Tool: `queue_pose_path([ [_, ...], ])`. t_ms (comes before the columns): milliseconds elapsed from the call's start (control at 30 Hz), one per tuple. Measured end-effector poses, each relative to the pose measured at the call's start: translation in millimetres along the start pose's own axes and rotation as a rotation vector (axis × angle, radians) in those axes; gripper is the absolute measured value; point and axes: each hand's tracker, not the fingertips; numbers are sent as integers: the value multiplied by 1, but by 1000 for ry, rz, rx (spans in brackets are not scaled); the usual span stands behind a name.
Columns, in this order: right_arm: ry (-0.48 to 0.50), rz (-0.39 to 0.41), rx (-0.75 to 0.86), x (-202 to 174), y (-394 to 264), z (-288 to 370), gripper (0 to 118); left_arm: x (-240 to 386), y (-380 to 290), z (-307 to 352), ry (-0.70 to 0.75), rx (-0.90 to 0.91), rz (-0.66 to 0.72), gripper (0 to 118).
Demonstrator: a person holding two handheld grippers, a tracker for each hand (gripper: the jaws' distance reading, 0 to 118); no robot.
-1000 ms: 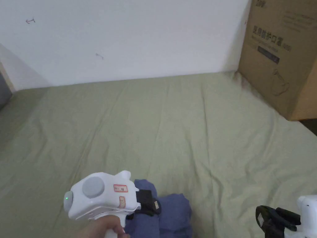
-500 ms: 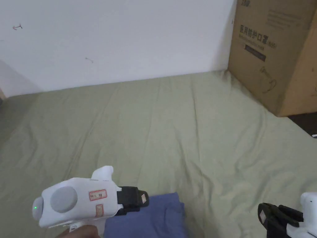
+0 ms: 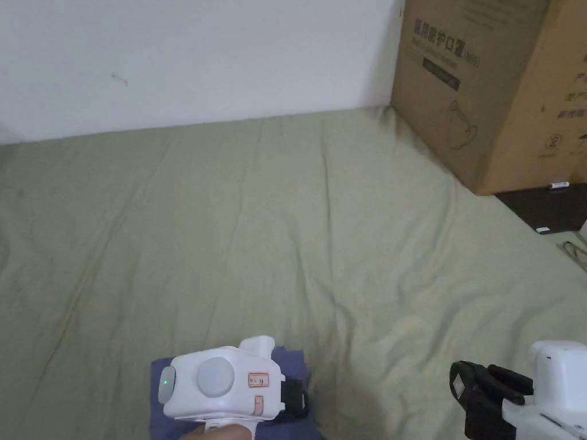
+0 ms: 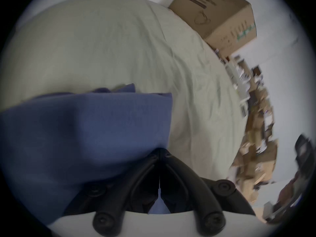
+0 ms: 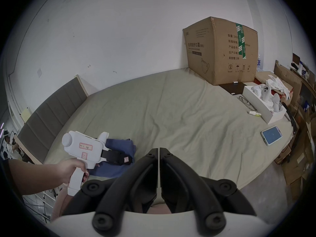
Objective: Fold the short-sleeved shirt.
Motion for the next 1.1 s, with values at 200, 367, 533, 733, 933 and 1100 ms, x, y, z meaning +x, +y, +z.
queue_pose_path([
  [200,53,-75,-4,-1,3,-4,2,6,-18,49,34,180,-113,2],
  [367,125,-41,74,-21,20,7,2,24,-46,176,188,528,-285,2],
  [533,227,26,255,-57,43,32,2,38,-91,289,404,885,-376,2],
  [733,177,132,567,-102,56,66,2,74,-143,346,606,1182,-508,2],
  [933,29,72,707,-103,29,57,2,77,-183,320,733,1306,-398,2],
  [1100,-7,93,671,-94,18,59,2,76,-191,317,720,1310,-382,2],
])
